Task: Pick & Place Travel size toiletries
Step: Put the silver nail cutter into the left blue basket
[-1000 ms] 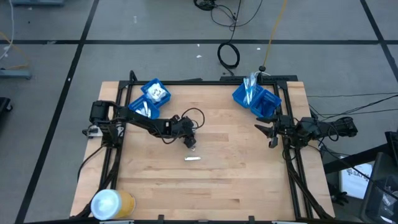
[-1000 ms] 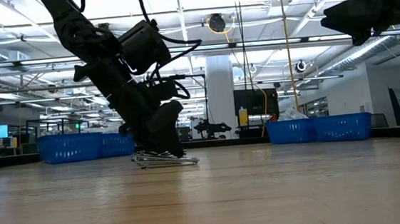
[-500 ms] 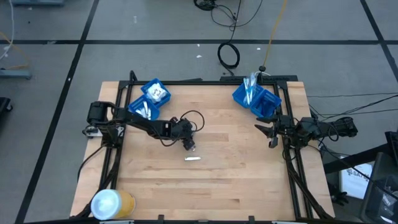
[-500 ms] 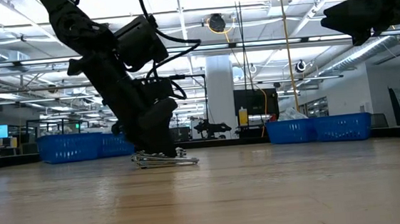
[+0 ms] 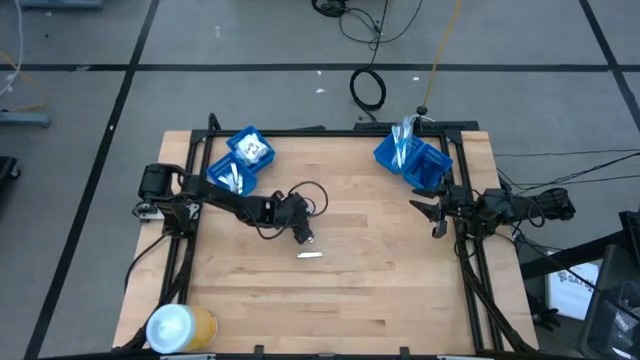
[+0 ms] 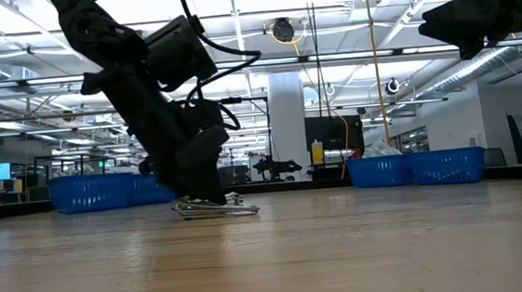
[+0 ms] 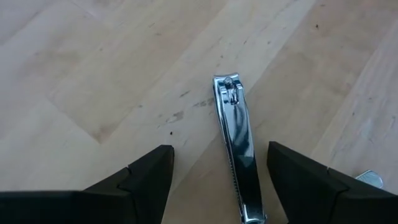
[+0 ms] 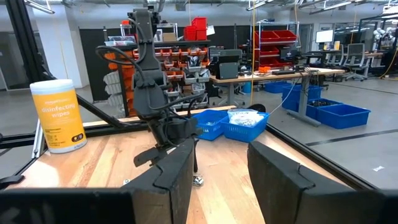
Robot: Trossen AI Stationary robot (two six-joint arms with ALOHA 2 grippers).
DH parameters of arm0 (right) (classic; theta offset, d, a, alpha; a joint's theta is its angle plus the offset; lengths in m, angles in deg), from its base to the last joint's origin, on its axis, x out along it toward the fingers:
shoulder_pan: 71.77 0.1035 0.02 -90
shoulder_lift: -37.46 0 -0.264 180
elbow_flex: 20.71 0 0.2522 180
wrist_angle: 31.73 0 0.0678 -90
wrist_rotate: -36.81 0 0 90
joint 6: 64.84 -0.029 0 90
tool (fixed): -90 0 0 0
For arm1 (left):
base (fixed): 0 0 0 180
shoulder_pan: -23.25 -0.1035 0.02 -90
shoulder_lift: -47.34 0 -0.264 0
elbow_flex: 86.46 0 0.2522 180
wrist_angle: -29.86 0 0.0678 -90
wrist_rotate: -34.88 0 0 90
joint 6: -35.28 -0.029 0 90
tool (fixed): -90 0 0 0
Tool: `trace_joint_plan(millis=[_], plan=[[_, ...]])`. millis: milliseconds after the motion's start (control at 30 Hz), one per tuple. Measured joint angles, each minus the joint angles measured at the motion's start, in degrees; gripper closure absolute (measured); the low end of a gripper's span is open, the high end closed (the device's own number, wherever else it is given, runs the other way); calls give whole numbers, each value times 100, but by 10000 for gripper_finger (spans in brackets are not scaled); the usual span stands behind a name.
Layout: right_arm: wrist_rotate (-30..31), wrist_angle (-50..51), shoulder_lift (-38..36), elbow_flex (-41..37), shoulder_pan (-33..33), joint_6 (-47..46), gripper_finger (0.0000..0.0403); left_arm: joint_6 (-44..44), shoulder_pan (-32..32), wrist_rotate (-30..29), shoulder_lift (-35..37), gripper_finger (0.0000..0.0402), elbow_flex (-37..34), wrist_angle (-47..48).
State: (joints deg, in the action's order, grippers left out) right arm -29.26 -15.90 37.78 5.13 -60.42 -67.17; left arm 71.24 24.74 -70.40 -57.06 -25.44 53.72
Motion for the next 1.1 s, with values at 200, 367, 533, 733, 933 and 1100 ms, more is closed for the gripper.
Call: trace_joint_plan(millis=[200, 367, 533, 733, 933, 1100], plan=[[0, 0, -1, 0, 0, 0, 264, -246, 3, -255, -5, 144, -9, -84], [0, -1, -2, 0, 0, 0, 264, -661, 40, -483, -11, 144, -13, -135], [12, -41, 0, -103, 0, 3, 264, -724, 95, -705, -17, 144, -17, -135], [22, -122, -2, -122, 0, 2, 264, -795, 95, -748, -17, 144, -17, -127], [24, -122, -2, -122, 0, 0, 264, -886, 221, -863, -26, 144, -17, -142], [26, -122, -2, -122, 0, 0, 264, -695, 300, -882, -28, 145, -22, -151]])
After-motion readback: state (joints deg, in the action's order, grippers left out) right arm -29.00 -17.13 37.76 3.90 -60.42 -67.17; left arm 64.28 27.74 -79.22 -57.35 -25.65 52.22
